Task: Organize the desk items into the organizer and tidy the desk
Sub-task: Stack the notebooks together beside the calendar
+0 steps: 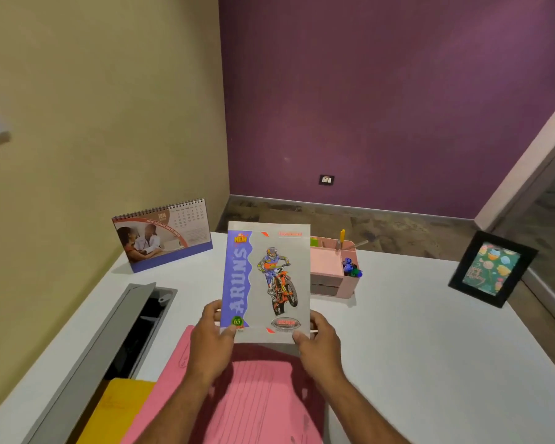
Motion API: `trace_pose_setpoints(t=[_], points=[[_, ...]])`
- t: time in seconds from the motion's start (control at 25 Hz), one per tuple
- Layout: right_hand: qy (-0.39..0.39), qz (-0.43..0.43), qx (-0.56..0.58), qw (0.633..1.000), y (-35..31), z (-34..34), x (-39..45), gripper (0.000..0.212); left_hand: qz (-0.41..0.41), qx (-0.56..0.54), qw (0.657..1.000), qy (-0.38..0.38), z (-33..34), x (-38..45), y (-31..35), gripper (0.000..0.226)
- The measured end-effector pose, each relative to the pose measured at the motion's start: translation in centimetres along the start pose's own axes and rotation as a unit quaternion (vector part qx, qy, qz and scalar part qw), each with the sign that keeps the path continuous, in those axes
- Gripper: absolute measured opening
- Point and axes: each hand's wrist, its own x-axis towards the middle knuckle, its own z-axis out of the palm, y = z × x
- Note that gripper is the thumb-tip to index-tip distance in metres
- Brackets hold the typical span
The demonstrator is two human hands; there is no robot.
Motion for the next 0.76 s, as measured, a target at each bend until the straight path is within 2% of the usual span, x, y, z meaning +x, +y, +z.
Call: trace_pose_setpoints(t=[0.12, 0.4, 0.64, 0.76], points=[[-0.017, 0.037, -0.004, 0.999, -1.6, 4.4, 4.8, 0.035, -0.021, 0.021, 0.999, 0.024, -2.0, 5.7, -1.0, 0.030], [-0.002, 0.114, -0.016, 0.993, 0.5, 10.6, 12.5, 0.028, -0.046, 0.065, 0.997, 0.003, -0.9, 15.6, -6.1, 0.024], [0.014, 0.127, -0.055, 0.990, 2.1, 12.9, 15.4, 0.029, -0.029, 0.104, 0.994, 0.005, 0.7, 19.1, -8.9, 0.024], [0.028, 0.097, -0.114, 0.988, 2.2, 13.3, 15.6, 0.027, -0.026, 0.114, 0.993, 0.015, 0.9, 19.6, -10.2, 0.024]])
